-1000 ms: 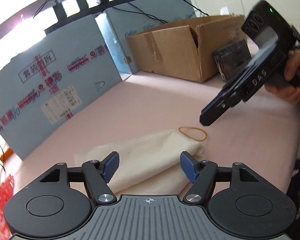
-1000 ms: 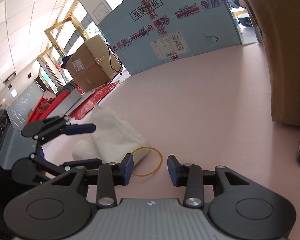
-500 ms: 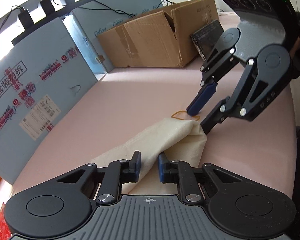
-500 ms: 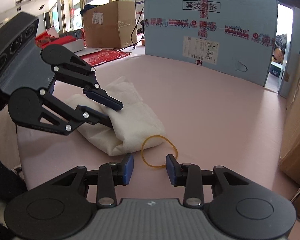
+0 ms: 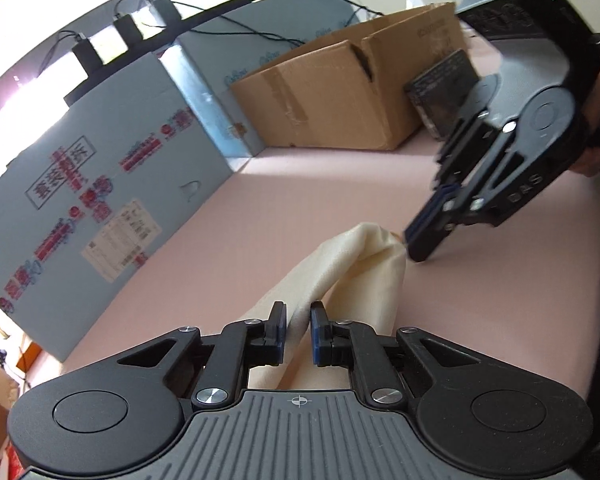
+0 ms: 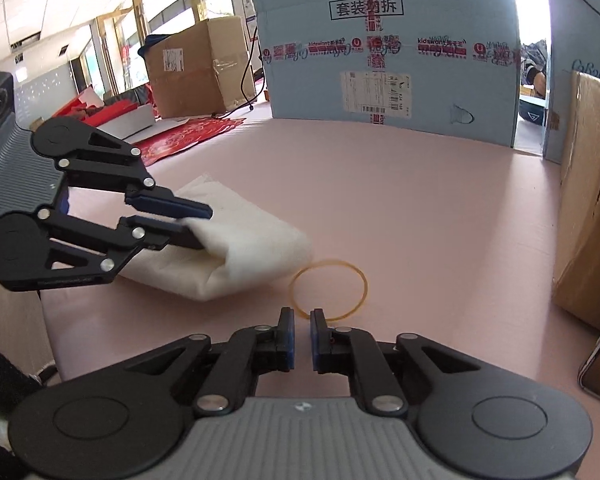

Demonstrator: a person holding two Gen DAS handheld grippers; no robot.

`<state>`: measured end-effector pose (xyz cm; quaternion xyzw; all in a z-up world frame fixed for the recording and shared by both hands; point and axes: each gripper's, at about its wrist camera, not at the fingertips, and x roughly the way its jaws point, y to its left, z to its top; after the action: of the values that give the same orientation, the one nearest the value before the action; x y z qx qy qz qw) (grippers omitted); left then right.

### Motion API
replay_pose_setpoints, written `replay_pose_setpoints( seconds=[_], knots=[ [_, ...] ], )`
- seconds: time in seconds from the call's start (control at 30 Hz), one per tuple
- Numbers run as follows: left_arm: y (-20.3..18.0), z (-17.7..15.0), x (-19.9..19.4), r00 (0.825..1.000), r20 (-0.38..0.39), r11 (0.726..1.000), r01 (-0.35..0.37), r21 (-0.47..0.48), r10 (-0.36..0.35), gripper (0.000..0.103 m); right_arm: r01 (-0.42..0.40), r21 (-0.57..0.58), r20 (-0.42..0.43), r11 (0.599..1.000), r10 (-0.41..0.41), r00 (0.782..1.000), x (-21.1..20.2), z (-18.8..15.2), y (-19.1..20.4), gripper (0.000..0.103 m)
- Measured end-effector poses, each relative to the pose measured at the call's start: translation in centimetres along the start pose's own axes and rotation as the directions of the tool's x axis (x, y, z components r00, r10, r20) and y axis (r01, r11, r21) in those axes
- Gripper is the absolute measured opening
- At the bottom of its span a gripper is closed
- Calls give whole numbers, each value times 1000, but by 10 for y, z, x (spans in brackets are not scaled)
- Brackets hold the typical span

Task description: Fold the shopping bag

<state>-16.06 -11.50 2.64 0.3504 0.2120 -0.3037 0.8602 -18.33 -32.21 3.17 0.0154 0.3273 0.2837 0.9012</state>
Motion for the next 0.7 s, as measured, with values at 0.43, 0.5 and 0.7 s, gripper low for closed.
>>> replay_pose_setpoints(
  seconds=[0.43, 0.5, 0.7],
  knots=[
    [-5, 11, -8, 998, -6, 998, 63, 24, -63, 5, -102, 237, 33, 966, 96, 995, 31, 22, -9, 12],
    [4, 11, -9, 986, 5, 983, 165, -83, -165, 5, -103, 244, 9, 964, 104, 995, 35, 16, -10, 11],
    [14, 0, 0, 966, 36, 915, 253, -315, -255, 5, -136, 283, 2, 950, 141, 990, 31, 11, -18, 22]
  ],
)
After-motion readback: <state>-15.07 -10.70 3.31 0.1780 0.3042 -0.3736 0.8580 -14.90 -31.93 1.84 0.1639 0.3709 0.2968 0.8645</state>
